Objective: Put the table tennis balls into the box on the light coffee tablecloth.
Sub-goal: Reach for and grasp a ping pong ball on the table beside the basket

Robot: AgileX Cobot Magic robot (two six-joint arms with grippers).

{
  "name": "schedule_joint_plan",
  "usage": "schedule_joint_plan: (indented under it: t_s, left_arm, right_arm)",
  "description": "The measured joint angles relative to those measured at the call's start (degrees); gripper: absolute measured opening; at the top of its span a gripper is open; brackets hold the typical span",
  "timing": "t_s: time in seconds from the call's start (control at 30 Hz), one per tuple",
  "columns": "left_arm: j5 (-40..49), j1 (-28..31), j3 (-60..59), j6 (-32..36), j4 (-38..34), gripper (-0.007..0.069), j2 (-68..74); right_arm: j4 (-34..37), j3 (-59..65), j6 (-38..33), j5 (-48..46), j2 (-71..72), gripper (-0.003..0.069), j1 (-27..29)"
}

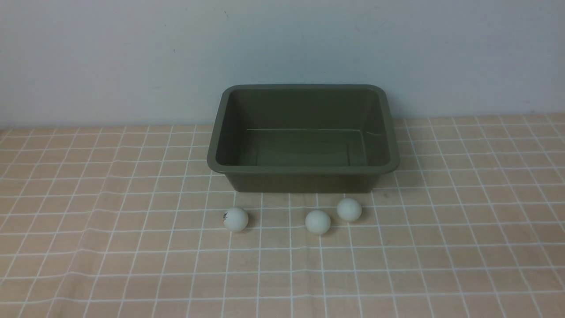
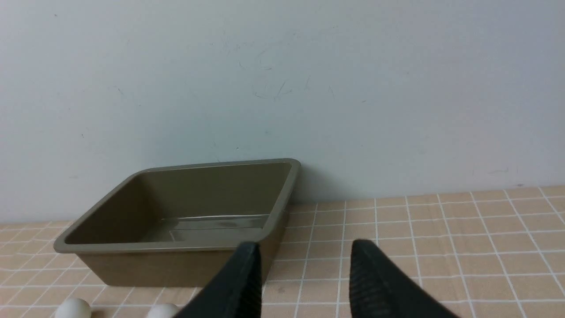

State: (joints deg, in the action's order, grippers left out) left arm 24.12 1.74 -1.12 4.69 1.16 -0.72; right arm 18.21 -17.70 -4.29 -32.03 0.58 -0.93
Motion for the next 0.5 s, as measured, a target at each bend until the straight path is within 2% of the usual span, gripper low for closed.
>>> schedule_joint_plan:
  t_s: [0.5]
  left_arm:
    - [-0.16,0.00,-0.05,0.16,0.23,0.0266,0.00]
  right_arm:
    - [0.47,0.00,0.00,-0.57,0.00,0.0263,0.00]
